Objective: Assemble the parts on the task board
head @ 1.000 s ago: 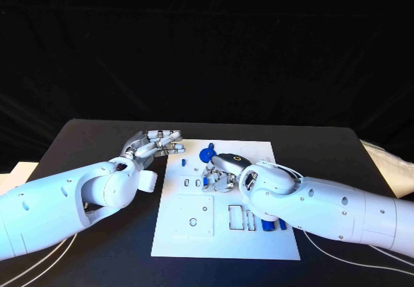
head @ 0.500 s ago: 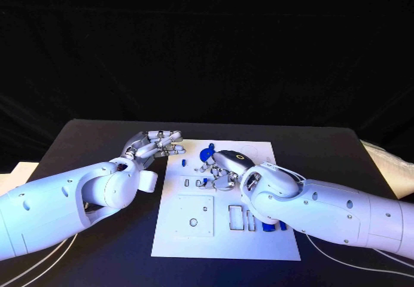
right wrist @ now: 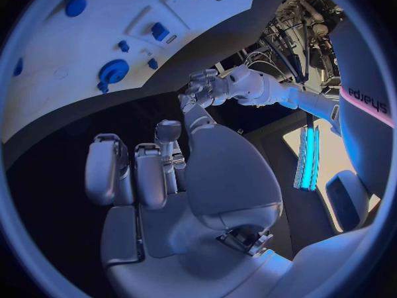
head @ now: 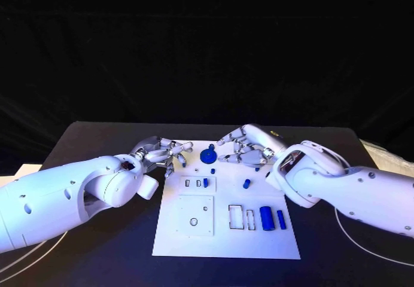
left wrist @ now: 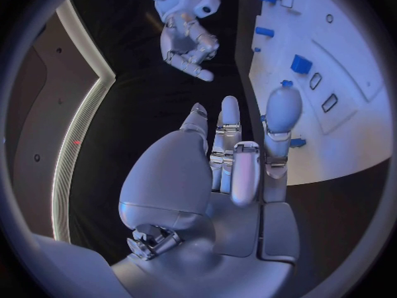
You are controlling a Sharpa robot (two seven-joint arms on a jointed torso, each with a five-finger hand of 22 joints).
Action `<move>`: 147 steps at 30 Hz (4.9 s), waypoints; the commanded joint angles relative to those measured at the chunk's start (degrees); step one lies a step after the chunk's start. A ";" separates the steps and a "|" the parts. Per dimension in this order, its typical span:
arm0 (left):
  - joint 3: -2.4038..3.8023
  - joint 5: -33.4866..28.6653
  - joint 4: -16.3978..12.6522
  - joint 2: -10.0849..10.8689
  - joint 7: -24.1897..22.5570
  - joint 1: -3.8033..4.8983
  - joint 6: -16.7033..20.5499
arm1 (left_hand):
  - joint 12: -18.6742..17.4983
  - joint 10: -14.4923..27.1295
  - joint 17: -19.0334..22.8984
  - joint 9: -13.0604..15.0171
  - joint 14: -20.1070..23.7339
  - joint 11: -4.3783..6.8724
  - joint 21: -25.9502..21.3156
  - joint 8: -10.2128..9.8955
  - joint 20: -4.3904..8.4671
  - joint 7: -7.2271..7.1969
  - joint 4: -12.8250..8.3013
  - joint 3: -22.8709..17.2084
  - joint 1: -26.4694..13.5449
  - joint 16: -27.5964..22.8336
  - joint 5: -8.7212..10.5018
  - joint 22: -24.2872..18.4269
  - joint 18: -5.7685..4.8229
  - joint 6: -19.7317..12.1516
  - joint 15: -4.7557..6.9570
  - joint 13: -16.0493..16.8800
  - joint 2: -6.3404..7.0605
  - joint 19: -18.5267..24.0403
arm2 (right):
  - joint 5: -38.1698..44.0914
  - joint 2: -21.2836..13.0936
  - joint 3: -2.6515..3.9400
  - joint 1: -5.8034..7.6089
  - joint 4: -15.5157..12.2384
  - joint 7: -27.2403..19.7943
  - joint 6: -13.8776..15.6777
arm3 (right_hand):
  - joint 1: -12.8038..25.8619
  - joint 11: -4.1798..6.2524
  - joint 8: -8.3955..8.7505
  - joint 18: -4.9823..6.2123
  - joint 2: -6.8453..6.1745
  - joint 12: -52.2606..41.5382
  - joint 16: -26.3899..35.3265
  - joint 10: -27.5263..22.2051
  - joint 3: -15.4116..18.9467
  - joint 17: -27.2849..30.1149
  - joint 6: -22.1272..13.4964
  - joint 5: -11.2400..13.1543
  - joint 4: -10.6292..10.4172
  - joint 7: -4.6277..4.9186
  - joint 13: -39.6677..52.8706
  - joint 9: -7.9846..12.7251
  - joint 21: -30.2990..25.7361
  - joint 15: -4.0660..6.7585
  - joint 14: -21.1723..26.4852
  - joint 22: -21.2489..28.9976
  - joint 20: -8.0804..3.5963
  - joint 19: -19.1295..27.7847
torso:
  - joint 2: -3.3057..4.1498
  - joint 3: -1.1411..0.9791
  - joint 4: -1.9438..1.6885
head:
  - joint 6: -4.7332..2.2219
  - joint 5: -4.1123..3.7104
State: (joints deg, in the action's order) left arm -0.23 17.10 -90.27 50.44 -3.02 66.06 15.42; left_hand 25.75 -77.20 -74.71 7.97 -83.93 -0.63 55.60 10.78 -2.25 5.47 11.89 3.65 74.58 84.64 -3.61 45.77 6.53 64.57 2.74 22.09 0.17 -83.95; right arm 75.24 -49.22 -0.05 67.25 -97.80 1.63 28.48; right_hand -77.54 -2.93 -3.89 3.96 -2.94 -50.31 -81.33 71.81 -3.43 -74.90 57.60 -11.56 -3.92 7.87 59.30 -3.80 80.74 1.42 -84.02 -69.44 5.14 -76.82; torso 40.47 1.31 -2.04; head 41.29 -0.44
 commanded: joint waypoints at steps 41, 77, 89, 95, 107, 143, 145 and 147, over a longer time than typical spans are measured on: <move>-0.35 43.14 14.21 -19.22 41.41 5.90 -29.18 | 37.66 3.87 -15.29 18.93 -6.07 1.89 28.46 21.95 1.03 -2.70 4.55 15.48 -6.26 5.36 0.92 35.32 -4.58 -9.02 2.08 37.27 -6.16 -3.02 | -22.88 -5.77 -0.06 3.15 1.86 -2.47 1.34 | -0.23 0.03 -0.14 1.11 0.94 4.55 1.88 -2.58 -0.25 0.60 0.21 -0.80 -0.40 0.17 -4.30 -0.03 -1.39 -0.15 -2.53 2.35 -0.08 1.56 | -0.92 -0.64 1.15 | 1.25 0.91; -0.38 43.15 14.11 -20.42 41.21 5.91 -31.11 | 38.11 3.65 -15.29 22.66 -6.07 2.03 29.26 25.06 1.00 -2.89 2.73 13.90 -0.86 5.36 0.85 36.62 -4.78 -10.70 2.16 37.85 -7.79 -3.20 | -22.69 -4.66 -0.18 3.14 2.81 -1.39 0.16 | -0.22 0.05 -0.14 1.22 1.14 5.24 2.35 -2.84 -0.27 1.16 0.23 -1.01 -0.56 0.16 -5.05 -0.04 -1.72 -0.13 -2.40 2.90 -0.10 1.87 | -0.97 -0.73 1.13 | 2.10 0.92; -0.39 42.20 14.28 -20.27 41.19 5.91 -30.44 | 35.42 5.28 -15.29 22.82 -6.07 2.38 28.85 23.12 1.35 -3.05 -5.94 1.81 14.09 5.36 -0.73 36.22 -4.65 -14.07 2.49 36.04 -11.51 -2.88 | -22.68 -4.33 -0.22 3.10 3.33 -1.00 -0.53 | -0.25 0.06 -0.15 1.27 1.20 5.33 2.45 -2.85 -0.30 1.28 0.25 -1.07 -0.58 0.15 -5.18 -0.04 -1.84 -0.12 -2.38 3.13 -0.11 2.01 | -0.96 -0.76 1.12 | 2.39 0.90; -0.39 40.35 14.07 -19.58 41.13 5.91 -30.15 | 34.11 4.90 -15.29 23.15 -6.07 2.03 28.65 22.19 0.78 -2.58 -5.53 -8.24 12.52 5.36 -1.52 36.20 -4.60 -13.73 1.98 35.06 -6.83 -2.77 | -22.68 -4.24 -0.24 3.10 3.43 -0.92 -0.78 | -0.27 0.06 -0.14 1.28 1.22 5.37 2.48 -2.86 -0.31 1.31 0.24 -1.10 -0.58 0.15 -5.23 -0.04 -1.88 -0.12 -2.37 3.19 -0.11 2.04 | -0.98 -0.78 1.08 | 2.48 1.04; -0.41 38.89 11.64 -16.57 40.26 5.88 -22.37 | 34.43 3.56 -15.29 26.38 -6.07 1.96 28.38 23.50 0.77 -2.40 -5.74 -36.27 2.51 5.36 -1.75 36.48 -4.57 -13.23 1.95 35.26 5.58 -2.88 | -22.76 -3.77 -0.29 3.03 3.81 -1.03 -1.04 | -0.32 0.07 -0.14 1.30 1.26 5.44 2.58 -2.84 -0.34 1.39 0.24 -1.40 -0.62 0.16 -5.41 -0.04 -1.97 -0.11 -2.36 3.29 -0.12 2.08 | -0.97 -0.85 1.01 | 2.43 1.52; -1.15 45.46 9.36 -14.86 40.96 5.05 -26.76 | 34.78 2.63 -15.29 28.21 -6.07 2.17 27.64 24.95 0.99 -2.74 -7.91 -42.36 -1.71 5.36 -3.95 35.84 -4.37 -12.97 2.23 35.27 7.78 -2.69 | -22.74 -3.43 -0.41 2.96 4.27 -0.82 -2.29 | -0.14 0.05 -0.11 1.35 1.27 5.65 2.72 -2.88 -0.26 1.52 0.22 -1.71 -0.81 0.18 -5.75 -0.03 -2.16 -0.11 -2.36 3.60 -0.14 2.24 | -0.97 -0.71 1.17 | 3.15 2.38; -1.15 45.47 9.32 -14.81 40.94 5.03 -26.84 | 34.63 2.65 -15.29 28.26 -6.07 2.19 27.65 25.00 1.00 -2.78 -7.92 -42.46 -1.92 5.36 -3.95 35.86 -4.38 -12.92 2.24 35.11 7.81 -2.70 | -22.71 -3.43 -0.42 2.96 4.27 -0.84 -2.25 | -0.14 0.05 -0.11 1.35 1.27 5.65 2.72 -2.88 -0.26 1.52 0.22 -1.71 -0.81 0.18 -5.75 -0.03 -2.16 -0.11 -2.36 3.60 -0.14 2.24 | -0.97 -0.70 1.16 | 3.16 2.35; -1.16 45.47 9.29 -14.79 40.89 5.01 -26.54 | 34.54 2.68 -15.29 28.27 -6.07 2.20 27.64 25.01 1.00 -2.79 -7.92 -42.50 -2.01 5.36 -3.94 35.86 -4.38 -12.90 2.25 35.01 7.82 -2.70 | -22.64 -3.43 -0.42 2.96 4.26 -0.85 -2.24 | -0.14 0.05 -0.11 1.35 1.27 5.65 2.72 -2.88 -0.26 1.52 0.22 -1.71 -0.81 0.18 -5.75 -0.03 -2.16 -0.11 -2.36 3.60 -0.14 2.24 | -0.94 -0.76 1.14 | 3.13 2.28</move>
State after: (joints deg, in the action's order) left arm -1.33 61.77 -80.97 35.57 37.88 71.18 -9.17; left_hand 60.54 -74.24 -74.92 36.13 -83.98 1.45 83.41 35.55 -1.25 3.03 13.48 -28.90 72.90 89.83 -7.31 74.94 2.27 51.51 5.01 57.17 8.13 -84.12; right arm 52.20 -52.72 -0.47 70.25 -93.52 0.79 27.05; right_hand -77.97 -3.07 -3.90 4.84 -2.12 -44.91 -78.78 69.31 -3.65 -73.48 57.73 -12.99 -4.36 7.96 53.61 -3.82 78.76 1.42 -84.03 -65.89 5.15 -74.98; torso 39.53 0.58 -0.87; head 44.43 1.91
